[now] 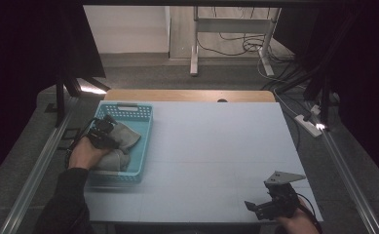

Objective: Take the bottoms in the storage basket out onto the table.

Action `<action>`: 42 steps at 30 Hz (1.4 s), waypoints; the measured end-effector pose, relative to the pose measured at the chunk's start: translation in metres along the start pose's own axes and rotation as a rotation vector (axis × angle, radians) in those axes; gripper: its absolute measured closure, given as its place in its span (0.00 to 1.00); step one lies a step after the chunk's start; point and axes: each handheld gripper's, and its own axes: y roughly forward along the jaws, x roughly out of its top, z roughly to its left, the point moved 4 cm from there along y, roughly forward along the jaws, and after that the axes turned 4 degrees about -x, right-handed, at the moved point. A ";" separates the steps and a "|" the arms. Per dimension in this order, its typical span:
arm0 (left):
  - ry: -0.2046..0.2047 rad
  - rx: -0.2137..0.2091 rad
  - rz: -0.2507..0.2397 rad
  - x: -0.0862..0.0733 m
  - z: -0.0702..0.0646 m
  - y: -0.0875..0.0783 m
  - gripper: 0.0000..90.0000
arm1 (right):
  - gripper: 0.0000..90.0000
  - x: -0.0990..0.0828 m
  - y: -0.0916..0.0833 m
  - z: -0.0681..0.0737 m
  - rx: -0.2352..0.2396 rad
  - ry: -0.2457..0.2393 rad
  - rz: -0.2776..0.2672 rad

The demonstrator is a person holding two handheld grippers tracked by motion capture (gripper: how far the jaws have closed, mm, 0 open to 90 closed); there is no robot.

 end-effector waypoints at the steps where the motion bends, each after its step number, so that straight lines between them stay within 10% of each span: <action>1: 0.002 -0.016 -0.016 0.000 0.000 -0.002 0.71 | 0.00 0.000 0.000 0.000 0.001 0.000 -0.001; 12: 0.020 -0.138 -0.212 0.001 0.000 -0.032 0.71 | 0.00 0.000 0.000 0.001 0.004 -0.004 -0.002; 42: 0.116 -0.248 -0.557 0.010 -0.030 -0.106 0.70 | 0.00 0.000 0.000 0.001 0.007 -0.005 -0.001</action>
